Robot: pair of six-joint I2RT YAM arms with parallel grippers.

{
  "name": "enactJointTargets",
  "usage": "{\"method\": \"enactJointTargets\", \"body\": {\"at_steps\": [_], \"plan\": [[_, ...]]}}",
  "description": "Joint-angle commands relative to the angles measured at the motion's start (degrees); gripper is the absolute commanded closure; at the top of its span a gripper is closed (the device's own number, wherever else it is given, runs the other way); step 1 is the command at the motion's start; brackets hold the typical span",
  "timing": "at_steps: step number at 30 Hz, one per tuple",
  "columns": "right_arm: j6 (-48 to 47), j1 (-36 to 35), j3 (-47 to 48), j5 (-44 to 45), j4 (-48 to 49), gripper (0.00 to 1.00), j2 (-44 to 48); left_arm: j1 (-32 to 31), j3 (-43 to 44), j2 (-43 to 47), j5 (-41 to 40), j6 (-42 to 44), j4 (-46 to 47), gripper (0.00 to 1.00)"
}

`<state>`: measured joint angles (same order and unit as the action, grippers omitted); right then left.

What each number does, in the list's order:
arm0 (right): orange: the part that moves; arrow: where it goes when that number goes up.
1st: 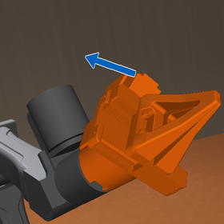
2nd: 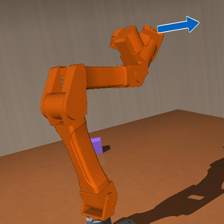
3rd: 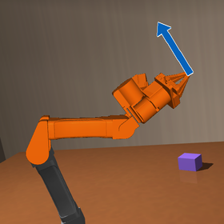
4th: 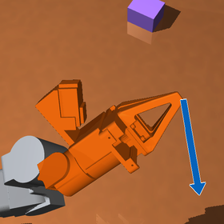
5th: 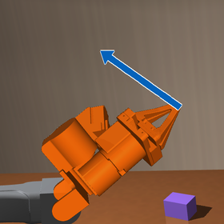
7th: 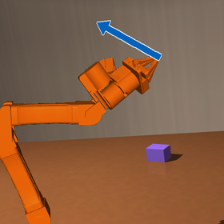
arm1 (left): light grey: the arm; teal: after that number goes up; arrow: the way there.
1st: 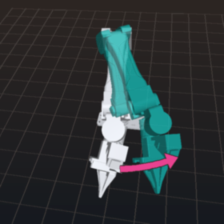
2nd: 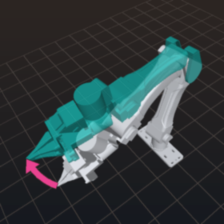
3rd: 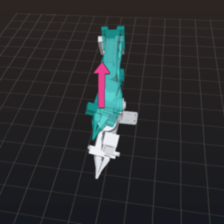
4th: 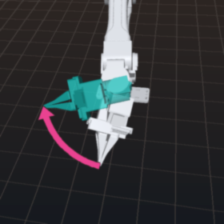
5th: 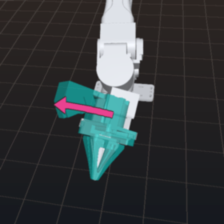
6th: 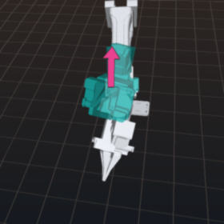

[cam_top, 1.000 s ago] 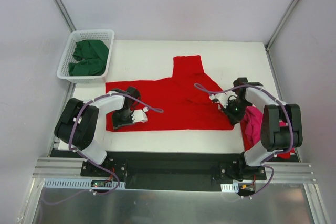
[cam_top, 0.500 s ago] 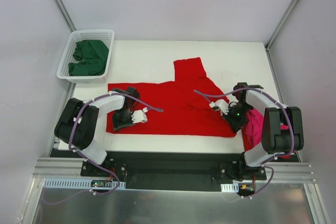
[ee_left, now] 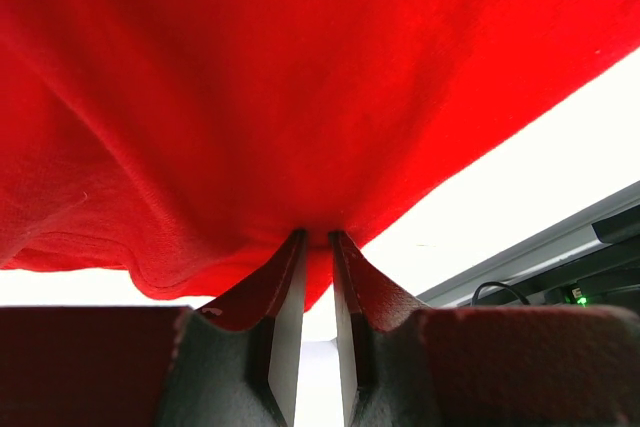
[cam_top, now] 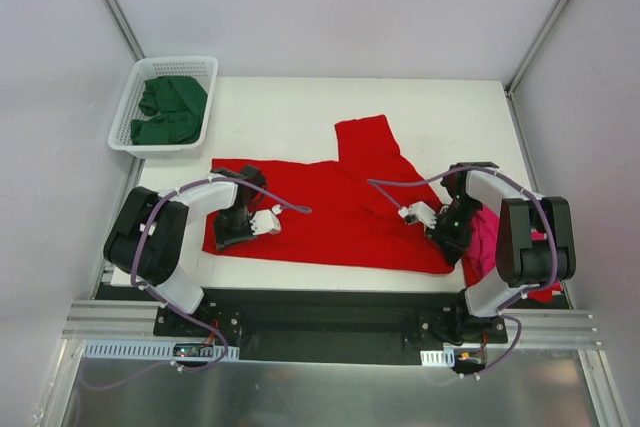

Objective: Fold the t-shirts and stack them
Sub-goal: Fold the flattened tshirt in 1/3 of the way

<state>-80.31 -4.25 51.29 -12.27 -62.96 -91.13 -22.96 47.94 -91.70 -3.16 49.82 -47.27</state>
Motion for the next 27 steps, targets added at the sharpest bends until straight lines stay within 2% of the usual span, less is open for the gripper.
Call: {"method": "enactJointTargets", "body": {"at_steps": [1, 3, 4, 5, 6, 7, 8, 11, 14, 18, 20, 21, 23, 25, 27], "plan": [[-3.18, 0.30, 0.39, -0.03, -5.16, 0.99, -1.15, -0.68, -0.31, 0.65, 3.33, -0.52, -0.90, 0.83], [-3.44, 0.30, 0.13, 0.06, -4.37, 0.96, -0.63, -0.68, -0.48, 1.00, 3.42, -0.69, -0.90, 0.83], [-3.53, 0.30, -0.22, 0.14, -3.76, 0.51, 0.07, -0.68, -0.57, 1.35, 3.42, -0.61, -1.07, 0.81], [-4.14, 0.38, -0.66, -0.12, -2.10, 0.19, 1.38, -0.68, -0.66, 2.13, 3.42, -0.60, -1.16, 0.71], [-4.15, 0.47, -1.01, -0.03, -1.04, 0.04, 4.35, -0.68, -0.66, 2.75, 3.42, -0.52, -1.51, 0.62], [-3.89, 0.56, -1.54, -0.12, 1.85, 0.04, 6.47, -0.68, -0.66, 3.45, 3.42, -0.43, -2.64, 0.49], [-3.54, 0.73, -1.63, -0.55, 3.18, 0.04, 8.41, -0.68, -0.22, 5.11, 3.42, -0.34, -3.18, 0.01], [-0.99, 0.91, -1.54, -2.04, 10.12, 0.04, 16.32, -0.68, 2.14, 9.59, 0.44, -0.34, -5.11, 0.01], [4.89, 0.91, -0.23, -4.68, 17.59, 0.04, 21.25, -0.68, 6.70, 13.72, 1.13, -1.48, -5.21, 0.01], [12.01, 0.12, 3.46, -6.80, 22.18, 0.04, 18.11, -0.68, 11.03, 14.71, 5.61, -3.06, -5.12, 0.01], [13.16, -0.49, 5.22, -7.94, 22.35, 0.01, 13.21, -0.68, 11.03, 14.18, 4.84, -3.33, -3.89, 0.01], [13.60, -0.76, 6.36, -8.29, 22.70, 0.08, 11.43, -0.68, 10.51, 13.92, 4.13, -3.50, -1.28, 0.01], [14.92, -1.54, 7.24, -9.69, 23.23, 0.12, 7.66, -0.68, 8.40, 13.22, 3.42, -2.89, 1.20, 0.01], [15.36, -2.60, 7.60, -10.40, 23.23, 0.24, 6.15, -0.68, 5.60, 12.26, 1.41, -2.28, 6.10, 0.01], [15.36, -4.27, 7.25, -10.23, 23.49, 0.27, 5.35, -0.68, 4.53, 10.85, 1.31, -2.10, 8.23, 0.01]]}}
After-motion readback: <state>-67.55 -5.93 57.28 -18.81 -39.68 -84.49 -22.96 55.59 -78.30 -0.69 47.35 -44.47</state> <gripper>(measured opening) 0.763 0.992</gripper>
